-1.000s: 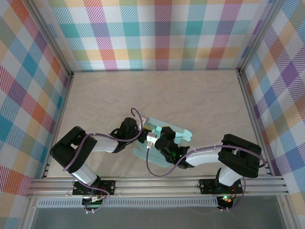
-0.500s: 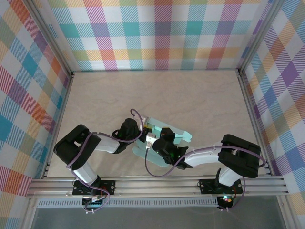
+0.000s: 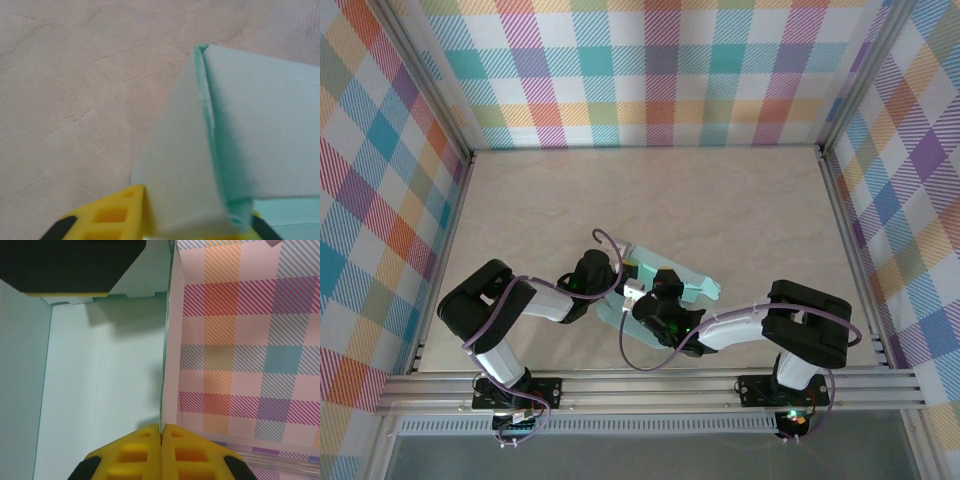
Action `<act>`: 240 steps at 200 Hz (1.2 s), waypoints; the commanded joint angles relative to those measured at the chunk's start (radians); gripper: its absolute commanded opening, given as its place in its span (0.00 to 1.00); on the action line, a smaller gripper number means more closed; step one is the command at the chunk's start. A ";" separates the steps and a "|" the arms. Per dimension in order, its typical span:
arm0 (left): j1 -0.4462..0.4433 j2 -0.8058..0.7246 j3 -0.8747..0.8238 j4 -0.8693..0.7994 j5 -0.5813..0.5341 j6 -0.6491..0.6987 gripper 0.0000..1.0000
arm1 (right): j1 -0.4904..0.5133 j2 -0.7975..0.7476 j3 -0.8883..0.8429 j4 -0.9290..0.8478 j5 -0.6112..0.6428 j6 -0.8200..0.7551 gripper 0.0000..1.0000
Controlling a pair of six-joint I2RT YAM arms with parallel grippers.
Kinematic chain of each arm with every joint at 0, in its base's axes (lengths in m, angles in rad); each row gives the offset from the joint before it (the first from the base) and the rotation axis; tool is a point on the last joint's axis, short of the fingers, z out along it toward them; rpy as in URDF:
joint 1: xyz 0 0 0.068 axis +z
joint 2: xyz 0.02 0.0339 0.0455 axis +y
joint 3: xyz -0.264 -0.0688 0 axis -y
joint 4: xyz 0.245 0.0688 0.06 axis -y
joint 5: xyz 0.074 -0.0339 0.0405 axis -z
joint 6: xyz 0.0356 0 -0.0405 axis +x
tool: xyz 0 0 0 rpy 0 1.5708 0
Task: Fold the paper box
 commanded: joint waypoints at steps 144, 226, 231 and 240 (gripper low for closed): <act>-0.040 0.014 0.057 0.022 0.077 -0.011 0.00 | -0.026 -0.113 0.054 -0.320 -0.235 0.276 0.64; 0.025 0.026 0.136 -0.069 0.133 -0.065 0.00 | -0.089 -0.356 0.164 -0.555 -0.482 0.437 0.95; 0.032 0.032 0.139 -0.064 0.144 -0.076 0.00 | -0.096 -0.368 0.177 -0.570 -0.515 0.457 0.96; 0.045 0.042 0.149 -0.055 0.163 -0.097 0.00 | -0.109 -0.387 0.203 -0.594 -0.550 0.495 0.96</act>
